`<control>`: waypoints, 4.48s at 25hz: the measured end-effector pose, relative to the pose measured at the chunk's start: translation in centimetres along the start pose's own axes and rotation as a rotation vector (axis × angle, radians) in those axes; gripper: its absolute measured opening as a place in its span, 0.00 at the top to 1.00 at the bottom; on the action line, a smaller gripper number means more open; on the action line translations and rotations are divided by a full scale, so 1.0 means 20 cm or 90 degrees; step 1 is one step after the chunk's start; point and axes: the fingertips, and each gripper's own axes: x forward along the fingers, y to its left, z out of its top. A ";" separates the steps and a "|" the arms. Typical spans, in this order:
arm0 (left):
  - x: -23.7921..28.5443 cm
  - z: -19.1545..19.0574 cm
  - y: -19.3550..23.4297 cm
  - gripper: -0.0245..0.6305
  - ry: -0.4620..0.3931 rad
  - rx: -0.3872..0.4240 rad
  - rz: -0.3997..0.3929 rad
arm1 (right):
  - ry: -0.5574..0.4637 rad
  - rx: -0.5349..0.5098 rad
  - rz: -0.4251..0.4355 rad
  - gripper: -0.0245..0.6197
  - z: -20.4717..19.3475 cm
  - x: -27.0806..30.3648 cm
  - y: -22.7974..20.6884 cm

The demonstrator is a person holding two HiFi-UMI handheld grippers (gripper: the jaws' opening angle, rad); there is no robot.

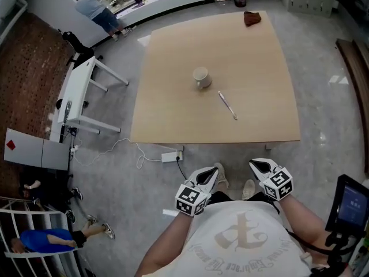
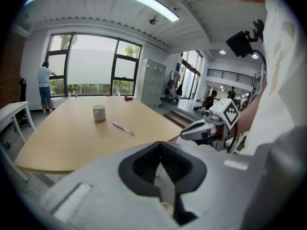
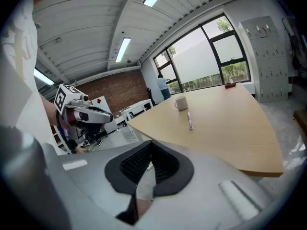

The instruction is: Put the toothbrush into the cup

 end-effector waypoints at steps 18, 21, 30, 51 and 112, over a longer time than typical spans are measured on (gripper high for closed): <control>0.35 0.13 0.63 0.96 0.087 0.067 -0.184 | 0.011 0.050 -0.193 0.94 0.29 0.37 -0.33; 0.40 0.13 0.64 0.96 0.123 0.103 -0.232 | 0.011 0.060 -0.221 0.94 0.30 0.38 -0.36; 0.63 0.16 0.59 0.96 0.196 0.220 -0.307 | 0.020 0.086 -0.229 0.94 0.28 0.36 -0.46; 1.15 0.00 0.61 0.86 0.406 0.743 -0.370 | -0.007 0.153 -0.213 0.94 0.28 0.30 -0.80; 1.23 -0.15 0.82 0.91 0.565 1.125 -0.524 | -0.046 0.245 -0.376 0.94 0.10 0.07 -0.68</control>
